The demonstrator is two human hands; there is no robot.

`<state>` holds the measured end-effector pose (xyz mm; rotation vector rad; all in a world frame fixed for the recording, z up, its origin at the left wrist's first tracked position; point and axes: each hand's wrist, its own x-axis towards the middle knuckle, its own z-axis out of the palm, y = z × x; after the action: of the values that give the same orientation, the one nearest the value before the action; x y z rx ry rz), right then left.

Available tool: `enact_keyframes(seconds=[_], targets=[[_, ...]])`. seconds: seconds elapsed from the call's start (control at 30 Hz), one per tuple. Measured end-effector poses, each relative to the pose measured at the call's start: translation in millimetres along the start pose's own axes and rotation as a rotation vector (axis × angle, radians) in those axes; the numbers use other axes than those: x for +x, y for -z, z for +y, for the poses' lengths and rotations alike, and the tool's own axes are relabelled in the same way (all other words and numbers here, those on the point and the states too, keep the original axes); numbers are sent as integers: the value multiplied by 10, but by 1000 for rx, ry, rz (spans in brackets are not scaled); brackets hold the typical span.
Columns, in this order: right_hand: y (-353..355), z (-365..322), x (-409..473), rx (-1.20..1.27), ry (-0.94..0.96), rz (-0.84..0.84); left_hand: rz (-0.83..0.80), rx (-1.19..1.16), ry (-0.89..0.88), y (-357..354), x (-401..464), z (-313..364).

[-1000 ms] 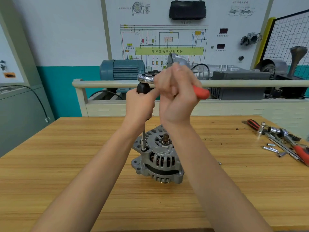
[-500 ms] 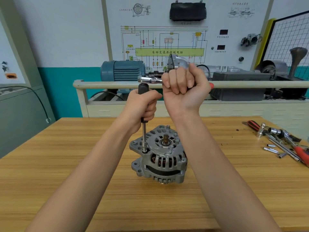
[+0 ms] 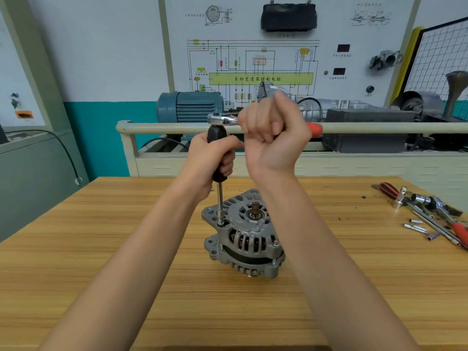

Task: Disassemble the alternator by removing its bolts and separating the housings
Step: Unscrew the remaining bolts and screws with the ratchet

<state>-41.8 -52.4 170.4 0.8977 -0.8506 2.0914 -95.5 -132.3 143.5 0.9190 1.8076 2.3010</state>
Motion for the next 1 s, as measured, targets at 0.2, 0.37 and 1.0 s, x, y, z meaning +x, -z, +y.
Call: enact_keyframes(seconds=[0.2,0.37,1.0], targets=[[292,-74,155,437,-223,194,-127,28,42,-56,39,-13],[163,-36,29,180,-82,66,79,41,47,-142,50,-40],[125,-9,-142,-467,80,-151,376,84,-75,-201,143,52]])
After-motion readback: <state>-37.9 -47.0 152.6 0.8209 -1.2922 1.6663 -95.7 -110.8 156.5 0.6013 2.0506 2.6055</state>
